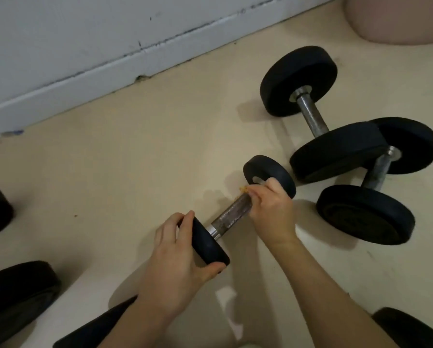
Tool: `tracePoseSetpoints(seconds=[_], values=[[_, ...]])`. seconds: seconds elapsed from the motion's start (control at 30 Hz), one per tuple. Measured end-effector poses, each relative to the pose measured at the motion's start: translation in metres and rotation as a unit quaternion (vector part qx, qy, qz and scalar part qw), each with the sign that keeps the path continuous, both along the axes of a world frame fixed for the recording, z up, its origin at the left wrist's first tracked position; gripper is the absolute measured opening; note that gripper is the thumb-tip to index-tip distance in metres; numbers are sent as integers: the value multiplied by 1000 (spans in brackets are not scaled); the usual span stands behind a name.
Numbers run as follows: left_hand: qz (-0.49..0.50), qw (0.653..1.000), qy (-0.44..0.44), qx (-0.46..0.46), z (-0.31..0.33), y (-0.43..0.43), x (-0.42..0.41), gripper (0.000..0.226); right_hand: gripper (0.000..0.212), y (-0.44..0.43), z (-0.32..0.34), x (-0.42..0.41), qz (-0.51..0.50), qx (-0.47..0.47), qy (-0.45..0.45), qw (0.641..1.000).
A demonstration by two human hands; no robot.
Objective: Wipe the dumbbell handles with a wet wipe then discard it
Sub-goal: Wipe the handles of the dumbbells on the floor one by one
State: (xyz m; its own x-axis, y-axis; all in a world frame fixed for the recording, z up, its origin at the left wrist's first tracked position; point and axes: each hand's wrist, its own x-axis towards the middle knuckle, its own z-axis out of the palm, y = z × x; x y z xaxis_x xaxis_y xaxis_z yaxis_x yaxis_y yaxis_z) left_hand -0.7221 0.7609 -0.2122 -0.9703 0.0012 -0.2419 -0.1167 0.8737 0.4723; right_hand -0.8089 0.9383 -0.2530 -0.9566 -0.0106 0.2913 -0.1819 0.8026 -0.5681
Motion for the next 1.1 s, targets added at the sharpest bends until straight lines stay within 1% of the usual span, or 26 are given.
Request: tracePoseSetpoints(seconds=[0.03,0.07,0.17,0.2,0.23,0.27,0.3,0.33,0.4,0.43,0.47,0.5,0.57,0.6,0.63,0.67,0.7,0.73,0.77,0.83,0.87,0.9,1.0,1.03,1.07,1.1], values=[[-3,1000,1,-19,2,5,2,111,11,0,1,3,-35,-3,-15,999],[-8,999,4,-33,4,9,5,111,13,-5,3,14,-31,-7,-37,999],[-19,998,17,-65,4,14,9,109,20,-16,13,49,122,5,-76,990],[-24,997,23,-74,4,15,11,108,19,-8,13,44,129,14,-74,989],[-32,996,31,-83,4,16,12,106,18,1,11,31,89,22,-66,994],[-42,994,40,-92,4,18,14,102,20,11,9,19,22,35,-45,998],[-51,993,51,-97,4,21,16,96,24,13,8,15,-29,45,-49,997],[-57,992,62,-95,4,21,18,89,27,10,7,18,-39,47,-70,996],[-61,993,75,-75,5,20,20,78,21,-7,10,42,51,42,-101,993],[-60,994,73,-55,6,19,18,78,18,-6,12,51,91,45,-105,989],[-56,996,60,-32,6,18,15,83,15,0,13,51,106,43,-102,988],[-48,998,32,-7,6,17,14,91,14,10,12,42,84,35,-89,992],[-29,998,-24,41,2,20,14,107,13,23,8,29,-34,19,-48,998],[-16,997,-49,61,0,23,16,112,13,20,7,32,-57,6,-52,997],[-6,995,-65,76,-1,26,18,114,13,12,8,42,-36,-1,-66,997],[-1,994,-68,81,-3,28,21,116,15,2,9,56,18,2,-70,997],[-2,995,-57,77,-4,30,23,116,18,-2,9,67,64,12,-63,996],[-7,997,-46,63,-4,32,25,116,22,4,9,68,84,21,-55,995],[-14,999,-36,38,-4,34,27,116,24,14,9,59,70,28,-50,996],[-28,998,-39,-44,-1,45,35,117,14,33,4,40,-49,40,-20,998],[-34,996,-52,-70,0,51,39,118,8,34,3,42,-79,35,-27,996],[-39,994,-55,-82,0,56,44,118,6,28,2,51,-71,27,-47,996],[-58,993,-17,-103,-6,65,55,115,16,19,11,85,84,55,-67,993],[-65,992,-6,-109,-7,66,57,113,16,29,13,80,97,69,-68,991],[-71,991,3,-114,-8,67,59,109,11,41,12,69,65,83,-59,993],[-76,990,12,-116,-10,68,61,104,9,51,11,58,1,87,-35,996]])
